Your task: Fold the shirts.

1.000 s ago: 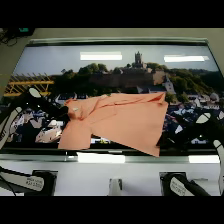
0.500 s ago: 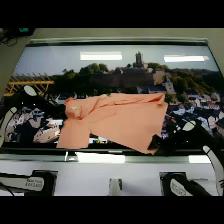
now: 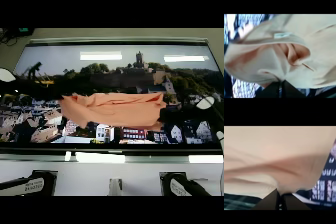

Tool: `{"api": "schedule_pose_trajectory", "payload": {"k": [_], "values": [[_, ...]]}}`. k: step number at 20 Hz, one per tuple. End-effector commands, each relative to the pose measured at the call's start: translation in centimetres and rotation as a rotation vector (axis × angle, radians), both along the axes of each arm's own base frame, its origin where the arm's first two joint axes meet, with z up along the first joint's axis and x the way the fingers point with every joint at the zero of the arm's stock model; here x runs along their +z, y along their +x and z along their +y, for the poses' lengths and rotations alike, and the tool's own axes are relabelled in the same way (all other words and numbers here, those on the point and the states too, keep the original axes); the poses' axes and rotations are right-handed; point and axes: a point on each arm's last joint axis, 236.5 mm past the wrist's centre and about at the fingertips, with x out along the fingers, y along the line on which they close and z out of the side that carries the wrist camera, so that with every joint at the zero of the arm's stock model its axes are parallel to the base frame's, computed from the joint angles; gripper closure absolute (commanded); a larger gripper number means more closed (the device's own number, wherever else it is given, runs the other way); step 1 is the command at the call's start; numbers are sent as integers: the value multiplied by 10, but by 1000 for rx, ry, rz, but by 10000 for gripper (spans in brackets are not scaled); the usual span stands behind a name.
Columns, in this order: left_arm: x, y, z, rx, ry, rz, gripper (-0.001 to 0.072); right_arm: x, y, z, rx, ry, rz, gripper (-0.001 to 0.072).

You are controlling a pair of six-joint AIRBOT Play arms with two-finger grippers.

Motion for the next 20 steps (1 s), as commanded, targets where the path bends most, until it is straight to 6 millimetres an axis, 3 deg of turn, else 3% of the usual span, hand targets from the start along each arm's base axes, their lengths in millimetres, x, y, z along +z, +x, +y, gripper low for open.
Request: {"api": "schedule_pose_trajectory", "payload": {"k": [1, 2, 3, 4, 5, 6, 8, 9, 13, 18, 20], "values": [[260, -11, -24, 11, -127, -670, 669, 215, 68, -28, -8, -182, -564, 689], [354, -45, -26, 31, -163, -924, 669, 306, 67, -31, -39, -223, -800, 689], [429, -88, -22, 59, -162, -1159, 669, 384, 52, -36, -76, -273, -1006, 689], [493, -140, -14, 104, -164, -1376, 669, 448, 26, -39, -115, -315, -1175, 689], [534, -187, -8, 148, -186, -1530, 670, 496, -6, -41, -163, -337, -1298, 689], [557, -229, -4, 182, -216, -1633, 670, 524, -33, -39, -192, -333, -1370, 689], [554, -266, -6, 185, -231, -1652, 670, 532, -66, -34, -196, -334, -1392, 689], [540, -267, -9, 179, -237, -1607, 670, 527, -73, -32, -183, -339, -1370, 689], [486, -234, -13, 146, -138, -1435, 671, 496, -74, -38, -141, -413, -1250, 689], [481, -214, -5, 176, -119, -1409, 672, 489, -74, -42, -148, -428, -1216, 689], [456, -190, -6, 171, -109, -1290, 672, 471, -61, -51, -170, -432, -1134, 689]]}}
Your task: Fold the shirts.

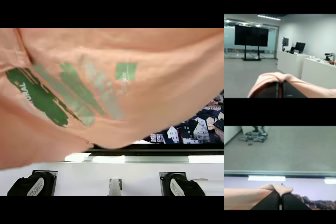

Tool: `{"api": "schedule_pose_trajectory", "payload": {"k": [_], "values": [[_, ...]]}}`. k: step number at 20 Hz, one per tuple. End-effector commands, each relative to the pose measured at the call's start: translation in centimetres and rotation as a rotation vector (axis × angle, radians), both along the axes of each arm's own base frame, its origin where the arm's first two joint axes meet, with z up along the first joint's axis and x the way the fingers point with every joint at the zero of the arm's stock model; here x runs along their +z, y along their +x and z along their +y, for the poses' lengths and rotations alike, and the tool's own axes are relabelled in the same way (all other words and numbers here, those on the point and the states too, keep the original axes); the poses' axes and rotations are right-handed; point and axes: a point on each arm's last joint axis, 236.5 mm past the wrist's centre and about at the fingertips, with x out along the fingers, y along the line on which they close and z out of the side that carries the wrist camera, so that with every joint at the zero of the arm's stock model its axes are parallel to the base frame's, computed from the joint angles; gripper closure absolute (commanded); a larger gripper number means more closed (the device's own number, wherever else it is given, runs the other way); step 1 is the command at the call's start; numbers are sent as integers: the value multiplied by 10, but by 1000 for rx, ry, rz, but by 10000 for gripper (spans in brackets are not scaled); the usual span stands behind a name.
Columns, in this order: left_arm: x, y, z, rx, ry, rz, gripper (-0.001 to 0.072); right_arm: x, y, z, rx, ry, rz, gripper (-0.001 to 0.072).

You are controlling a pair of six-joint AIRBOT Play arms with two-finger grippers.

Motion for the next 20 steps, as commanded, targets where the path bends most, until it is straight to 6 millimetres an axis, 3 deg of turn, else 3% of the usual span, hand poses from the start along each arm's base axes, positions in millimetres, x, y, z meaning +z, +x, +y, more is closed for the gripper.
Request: {"api": "schedule_pose_trajectory", "payload": {"k": [1, 3, 5, 9, 11, 13, 15, 17, 20], "values": [[-46, 41, 3, 11, 33, 201, 672, -37, 18, -14, -44, 12, 147, 689], [-108, 85, 9, 29, 107, 432, 671, -96, 49, -19, -39, 27, 354, 689], [-183, 130, 11, -3, 156, 691, 670, -187, 83, -23, -21, 53, 631, 689], [-352, 204, 17, -68, 165, 1120, 670, -370, 121, -34, -30, 113, 1070, 689], [-433, 229, 19, -83, 121, 1296, 670, -425, 150, -40, -49, 132, 1100, 689], [-487, 256, 18, -84, 78, 1381, 669, -450, 190, -40, -60, 167, 1044, 689], [-507, 293, 15, -75, -21, 1355, 669, -455, 228, -47, -107, 227, 921, 688], [-500, 335, 17, -33, -164, 1242, 669, -440, 264, -57, -159, 287, 758, 688], [-480, 383, 36, 84, -292, 1051, 669, -394, 311, -73, -205, 371, 458, 688]]}}
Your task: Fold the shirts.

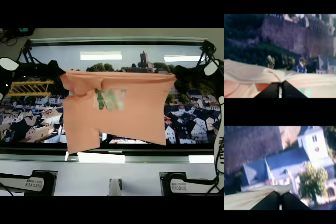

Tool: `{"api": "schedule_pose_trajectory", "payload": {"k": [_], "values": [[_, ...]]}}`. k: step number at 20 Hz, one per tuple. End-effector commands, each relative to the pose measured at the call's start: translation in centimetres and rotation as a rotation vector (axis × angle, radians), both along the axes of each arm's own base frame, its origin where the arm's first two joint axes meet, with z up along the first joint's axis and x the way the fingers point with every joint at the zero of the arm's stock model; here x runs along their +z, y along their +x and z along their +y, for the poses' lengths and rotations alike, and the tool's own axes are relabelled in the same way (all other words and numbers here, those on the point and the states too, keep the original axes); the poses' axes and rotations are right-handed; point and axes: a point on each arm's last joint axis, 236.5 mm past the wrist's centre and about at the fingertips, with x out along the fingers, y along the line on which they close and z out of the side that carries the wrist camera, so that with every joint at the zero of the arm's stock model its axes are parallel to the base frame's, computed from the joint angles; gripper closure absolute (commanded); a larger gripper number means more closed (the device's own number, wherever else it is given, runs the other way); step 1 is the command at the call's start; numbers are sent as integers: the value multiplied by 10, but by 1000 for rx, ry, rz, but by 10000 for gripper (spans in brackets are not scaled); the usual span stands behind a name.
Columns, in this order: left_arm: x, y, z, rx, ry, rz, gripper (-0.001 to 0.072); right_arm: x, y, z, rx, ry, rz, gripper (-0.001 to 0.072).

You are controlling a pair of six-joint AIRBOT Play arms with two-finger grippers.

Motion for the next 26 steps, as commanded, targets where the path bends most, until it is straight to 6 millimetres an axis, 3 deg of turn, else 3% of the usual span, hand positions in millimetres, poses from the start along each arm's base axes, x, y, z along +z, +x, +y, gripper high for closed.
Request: {"api": "schedule_pose_trajectory", "payload": {"k": [1, 3, 7, 9, 12, 15, 19, 21, 25, 26], "values": [[7, 60, 22, 199, -32, -187, 669, 46, 60, -21, -149, 56, -348, 688], [-4, 74, 15, 203, 9, -233, 669, 41, 71, -22, -188, 118, -382, 688], [-50, 81, -24, 166, 21, -190, 669, -33, 68, -3, -198, 242, -183, 688], [-72, 81, -33, 131, 46, -168, 669, -64, 59, 3, -182, 247, -85, 688], [-78, 77, -35, 116, 44, -146, 669, -72, 53, 7, -170, 247, -46, 688], [-75, 57, -41, -39, 111, -138, 669, -69, 41, 14, -86, 195, -3, 688], [-113, -6, -50, -278, 123, 92, 670, -106, -10, 18, 42, 96, 246, 688], [-129, -31, -44, -346, 159, 187, 670, -121, -33, 18, 68, 79, 361, 688], [-133, -35, -41, -302, 136, 245, 662, -137, -49, 22, 33, 122, 453, 687], [-133, -36, -41, -286, 123, 260, 563, -137, -49, 22, 9, 138, 454, 626]]}}
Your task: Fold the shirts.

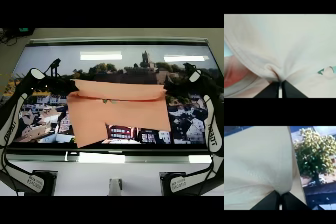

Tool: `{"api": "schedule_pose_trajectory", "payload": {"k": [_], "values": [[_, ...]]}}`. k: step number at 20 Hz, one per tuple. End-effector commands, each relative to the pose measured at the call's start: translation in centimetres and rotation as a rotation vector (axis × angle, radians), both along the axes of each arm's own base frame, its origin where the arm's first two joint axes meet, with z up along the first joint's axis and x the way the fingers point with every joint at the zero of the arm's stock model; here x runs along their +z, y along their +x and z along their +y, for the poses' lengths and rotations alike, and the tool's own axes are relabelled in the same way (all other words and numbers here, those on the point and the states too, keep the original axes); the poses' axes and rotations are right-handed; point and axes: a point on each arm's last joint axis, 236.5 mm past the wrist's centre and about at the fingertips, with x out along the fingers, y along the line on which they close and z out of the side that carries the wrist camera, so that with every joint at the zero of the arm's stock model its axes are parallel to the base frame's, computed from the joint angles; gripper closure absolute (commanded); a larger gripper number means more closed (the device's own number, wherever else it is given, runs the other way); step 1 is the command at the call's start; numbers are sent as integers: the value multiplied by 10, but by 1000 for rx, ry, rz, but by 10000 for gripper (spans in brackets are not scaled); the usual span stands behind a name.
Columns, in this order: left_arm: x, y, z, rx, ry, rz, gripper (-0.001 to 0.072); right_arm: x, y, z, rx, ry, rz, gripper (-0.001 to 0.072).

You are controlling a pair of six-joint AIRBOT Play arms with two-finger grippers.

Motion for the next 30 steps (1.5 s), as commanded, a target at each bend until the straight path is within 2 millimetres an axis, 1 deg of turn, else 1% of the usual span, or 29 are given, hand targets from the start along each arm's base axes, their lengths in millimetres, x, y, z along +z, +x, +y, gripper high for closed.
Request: {"api": "schedule_pose_trajectory", "payload": {"k": [1, 2, 3, 4, 5, 6, 7, 8, 9, 10, 11, 12, 14, 15, 17, 18, 19, 22, 24, 25, 30], "values": [[-4, -17, 1, 22, -16, 103, 318, -7, -16, 4, -47, 33, 83, 441], [-1, -22, 3, 13, -23, 128, 118, -2, -18, 5, -40, 37, 87, 242], [6, -28, 7, -7, -30, 155, 102, 4, -24, 3, -9, 20, 97, 157], [13, -35, 14, -23, -37, 184, 103, 9, -35, -8, 2, -21, 121, 161], [22, -42, 25, -17, -46, 223, 107, 15, -47, -23, -4, -50, 152, 162], [29, -50, 38, -5, -46, 258, 108, 20, -61, -36, -14, -53, 189, 163], [36, -63, 51, -8, -41, 293, 108, 24, -78, -47, -25, -35, 236, 178], [37, -77, 64, -16, -19, 332, 107, 28, -98, -59, -41, -14, 289, 191], [35, -96, 76, -25, 11, 377, 108, 28, -117, -67, -38, 0, 336, 225], [29, -113, 83, -31, 30, 412, 108, 27, -135, -71, -29, 13, 372, 224], [21, -133, 82, -30, 25, 441, 108, 25, -150, -74, -38, 23, 390, 223], [9, -151, 78, -16, 18, 462, 108, 22, -160, -74, -60, 38, 382, 223], [-18, -186, 58, 11, -20, 487, 108, 11, -177, -67, -79, 44, 373, 223], [-29, -202, 46, 17, -46, 493, 108, 5, -186, -62, -82, 54, 380, 223], [-48, -223, 33, 31, -58, 520, 108, -4, -199, -55, -79, 75, 417, 223], [-55, -227, 29, 35, -57, 532, 108, -4, -201, -54, -78, 78, 427, 223], [-59, -228, 22, 39, -64, 531, 108, -4, -201, -53, -78, 82, 427, 223], [-64, -217, 6, 49, -54, 475, 108, -2, -198, -47, -80, 109, 415, 223], [-68, -208, -2, 77, -38, 447, 109, -1, -196, -45, -83, 119, 407, 223], [-71, -206, -5, 83, -33, 445, 108, -1, -196, -45, -82, 119, 407, 223], [-87, -217, -15, 51, -23, 501, 114, -1, -195, -45, -83, 118, 403, 223]]}}
